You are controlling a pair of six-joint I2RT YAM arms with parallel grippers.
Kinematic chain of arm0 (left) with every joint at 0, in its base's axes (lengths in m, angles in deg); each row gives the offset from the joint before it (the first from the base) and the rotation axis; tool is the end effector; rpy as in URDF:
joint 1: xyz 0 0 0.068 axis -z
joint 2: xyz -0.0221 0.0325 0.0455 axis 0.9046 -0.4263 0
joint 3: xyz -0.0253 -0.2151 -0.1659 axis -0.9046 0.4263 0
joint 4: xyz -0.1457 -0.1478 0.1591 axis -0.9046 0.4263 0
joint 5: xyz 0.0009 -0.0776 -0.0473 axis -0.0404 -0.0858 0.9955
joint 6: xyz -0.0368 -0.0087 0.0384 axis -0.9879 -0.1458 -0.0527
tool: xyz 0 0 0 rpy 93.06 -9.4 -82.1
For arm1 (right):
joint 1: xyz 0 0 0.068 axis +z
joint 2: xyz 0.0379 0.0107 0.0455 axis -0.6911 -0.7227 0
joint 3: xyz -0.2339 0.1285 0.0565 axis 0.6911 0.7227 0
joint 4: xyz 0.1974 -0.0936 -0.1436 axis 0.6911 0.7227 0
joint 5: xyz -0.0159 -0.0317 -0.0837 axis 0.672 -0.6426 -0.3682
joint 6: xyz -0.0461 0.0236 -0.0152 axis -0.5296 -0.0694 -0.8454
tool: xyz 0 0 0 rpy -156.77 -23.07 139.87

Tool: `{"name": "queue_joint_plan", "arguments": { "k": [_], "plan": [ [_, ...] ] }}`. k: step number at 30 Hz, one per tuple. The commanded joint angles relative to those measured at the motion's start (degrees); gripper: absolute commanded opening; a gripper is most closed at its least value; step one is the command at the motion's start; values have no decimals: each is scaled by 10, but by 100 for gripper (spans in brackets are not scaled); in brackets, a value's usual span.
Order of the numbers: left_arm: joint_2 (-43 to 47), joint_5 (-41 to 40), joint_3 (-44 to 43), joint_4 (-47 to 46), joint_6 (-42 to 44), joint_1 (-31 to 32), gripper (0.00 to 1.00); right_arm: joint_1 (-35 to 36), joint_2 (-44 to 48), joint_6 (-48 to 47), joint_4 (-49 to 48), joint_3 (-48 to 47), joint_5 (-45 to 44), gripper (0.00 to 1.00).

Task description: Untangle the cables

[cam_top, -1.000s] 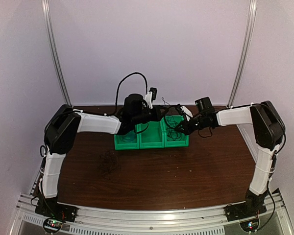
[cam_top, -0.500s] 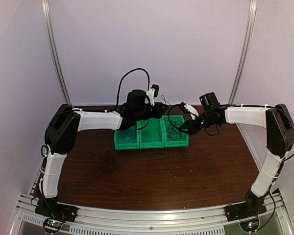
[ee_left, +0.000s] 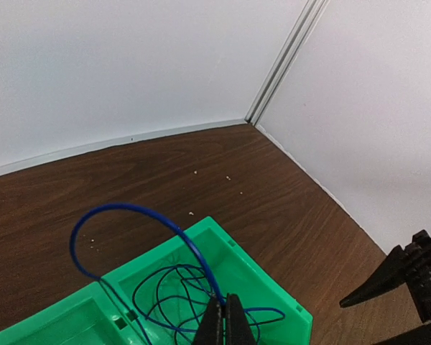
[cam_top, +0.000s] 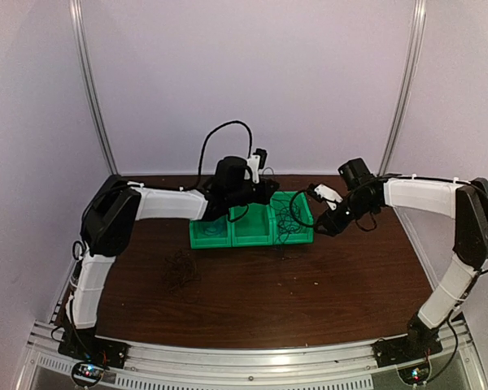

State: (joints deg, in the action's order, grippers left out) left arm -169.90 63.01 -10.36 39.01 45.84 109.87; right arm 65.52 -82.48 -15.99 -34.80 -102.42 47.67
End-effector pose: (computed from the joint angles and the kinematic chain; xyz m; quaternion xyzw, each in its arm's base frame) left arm 0.3771 -0.3846 0.2074 0.1376 0.7705 -0.4158 0.4631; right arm 0.3146 0.1409 0.2228 -0.3854 0.8582 0.1970 0.2757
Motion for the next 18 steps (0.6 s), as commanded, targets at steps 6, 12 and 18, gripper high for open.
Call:
{"name": "queue_joint_plan", "arguments": {
  "k": [6, 12, 18],
  "plan": [
    [82, 90, 50, -98, 53, 6, 0, -6, -66, 20, -7, -60, -122, 55],
    [46, 65, -16, -76, 66, 6, 0, -9, -44, 18, -16, -61, -126, 55],
    [21, 80, -96, -78, 98, 6, 0, -22, 60, -30, -36, -5, -62, 55]
  ]
}}
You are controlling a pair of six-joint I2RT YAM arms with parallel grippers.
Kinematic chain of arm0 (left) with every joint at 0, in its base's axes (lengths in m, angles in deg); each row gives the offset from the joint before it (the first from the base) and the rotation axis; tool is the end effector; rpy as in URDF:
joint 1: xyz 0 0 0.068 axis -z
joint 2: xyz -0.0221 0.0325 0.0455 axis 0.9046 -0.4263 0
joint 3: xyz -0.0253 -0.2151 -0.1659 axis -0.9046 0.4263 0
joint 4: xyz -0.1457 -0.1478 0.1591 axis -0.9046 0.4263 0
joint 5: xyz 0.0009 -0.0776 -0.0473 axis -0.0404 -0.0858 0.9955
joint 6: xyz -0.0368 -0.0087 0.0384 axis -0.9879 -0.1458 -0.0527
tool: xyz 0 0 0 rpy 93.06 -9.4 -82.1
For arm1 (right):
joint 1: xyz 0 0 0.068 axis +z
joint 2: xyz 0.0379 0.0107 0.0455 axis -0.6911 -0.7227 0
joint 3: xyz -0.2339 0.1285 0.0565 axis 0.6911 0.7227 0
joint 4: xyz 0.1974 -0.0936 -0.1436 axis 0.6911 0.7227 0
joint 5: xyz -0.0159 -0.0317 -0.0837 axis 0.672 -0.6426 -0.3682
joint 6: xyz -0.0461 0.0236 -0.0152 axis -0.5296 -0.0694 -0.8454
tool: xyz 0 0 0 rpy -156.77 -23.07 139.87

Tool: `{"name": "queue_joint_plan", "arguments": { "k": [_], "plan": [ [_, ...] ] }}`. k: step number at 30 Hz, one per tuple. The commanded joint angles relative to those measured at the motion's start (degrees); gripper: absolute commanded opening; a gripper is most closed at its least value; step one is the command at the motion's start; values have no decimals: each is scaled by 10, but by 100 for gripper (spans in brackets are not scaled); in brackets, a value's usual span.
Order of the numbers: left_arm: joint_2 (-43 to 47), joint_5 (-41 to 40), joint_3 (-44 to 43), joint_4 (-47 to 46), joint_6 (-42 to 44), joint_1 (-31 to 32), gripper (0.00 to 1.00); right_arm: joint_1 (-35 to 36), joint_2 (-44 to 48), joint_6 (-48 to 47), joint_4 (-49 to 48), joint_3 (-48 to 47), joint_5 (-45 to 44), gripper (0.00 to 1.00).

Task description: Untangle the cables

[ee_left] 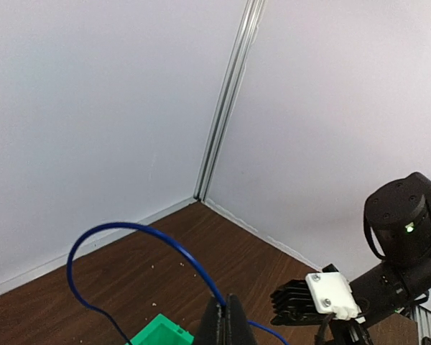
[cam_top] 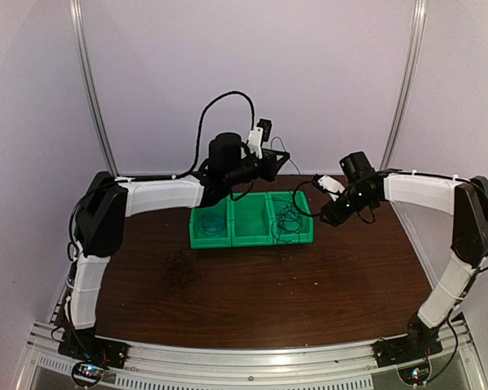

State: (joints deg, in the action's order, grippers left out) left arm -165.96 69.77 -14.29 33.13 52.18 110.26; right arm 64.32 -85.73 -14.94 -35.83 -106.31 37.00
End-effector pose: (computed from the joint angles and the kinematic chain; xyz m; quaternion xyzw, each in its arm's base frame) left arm 0.3693 -0.3877 0.2784 0.2131 0.6702 -0.4699 0.5335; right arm 0.3378 0.1352 0.2240 -0.3484 0.8829 0.1084 0.2955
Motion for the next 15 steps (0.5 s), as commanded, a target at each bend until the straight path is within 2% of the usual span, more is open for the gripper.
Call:
{"name": "queue_joint_plan", "arguments": {
  "k": [1, 6, 11, 15],
  "plan": [
    [-23, 16, -75, -13, 39, 2, 0, -9, 116, -61, -34, 54, 73, 55],
    [-69, 23, -150, 28, 44, 2, 0, -6, 178, -94, -46, 106, 109, 54],
    [-100, 4, -112, -12, 48, 2, 0, -6, 205, -92, -55, 132, 130, 54],
    [-120, 6, -92, -10, 43, 3, 0, -5, 214, -88, -60, 149, 144, 54]
  ]
}}
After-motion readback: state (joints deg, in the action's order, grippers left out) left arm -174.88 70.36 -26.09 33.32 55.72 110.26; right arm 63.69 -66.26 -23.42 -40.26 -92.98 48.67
